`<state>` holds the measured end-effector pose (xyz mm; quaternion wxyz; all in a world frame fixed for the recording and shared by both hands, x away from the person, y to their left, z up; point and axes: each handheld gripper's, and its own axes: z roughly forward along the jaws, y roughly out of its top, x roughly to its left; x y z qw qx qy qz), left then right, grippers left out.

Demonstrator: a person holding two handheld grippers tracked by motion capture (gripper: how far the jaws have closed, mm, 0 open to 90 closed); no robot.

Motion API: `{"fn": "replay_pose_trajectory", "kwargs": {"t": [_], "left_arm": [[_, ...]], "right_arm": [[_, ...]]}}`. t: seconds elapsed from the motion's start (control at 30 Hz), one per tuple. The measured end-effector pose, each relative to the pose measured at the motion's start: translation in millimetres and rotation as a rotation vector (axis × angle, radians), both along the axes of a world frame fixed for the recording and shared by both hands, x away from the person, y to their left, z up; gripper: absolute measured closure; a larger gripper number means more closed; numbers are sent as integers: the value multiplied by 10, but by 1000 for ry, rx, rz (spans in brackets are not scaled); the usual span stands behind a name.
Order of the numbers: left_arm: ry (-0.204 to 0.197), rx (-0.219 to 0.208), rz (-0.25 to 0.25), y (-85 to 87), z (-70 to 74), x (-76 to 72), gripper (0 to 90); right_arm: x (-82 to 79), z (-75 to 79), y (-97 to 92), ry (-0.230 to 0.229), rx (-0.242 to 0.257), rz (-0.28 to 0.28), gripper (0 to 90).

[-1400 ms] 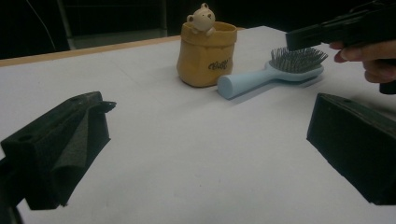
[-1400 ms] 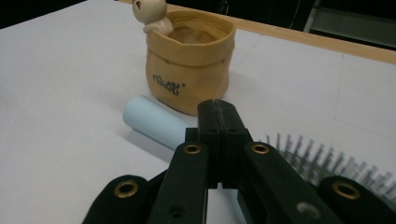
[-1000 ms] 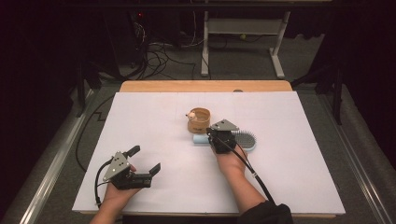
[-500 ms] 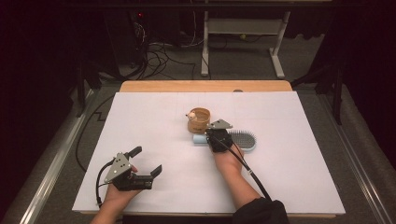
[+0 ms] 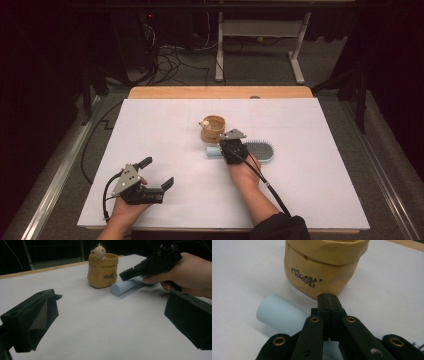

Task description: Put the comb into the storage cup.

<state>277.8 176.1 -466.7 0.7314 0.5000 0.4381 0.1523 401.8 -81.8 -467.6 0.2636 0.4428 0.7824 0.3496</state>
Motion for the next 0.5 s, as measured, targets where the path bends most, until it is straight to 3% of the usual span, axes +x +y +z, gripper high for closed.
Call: {"fn": "replay_pose_trajectory", "kwargs": {"t": [0.5], "left_arm": [[-2,9,-6,-6,-7,4,2]], "right_arm": [[-248,27,-106,34,-13,86,900]]}}
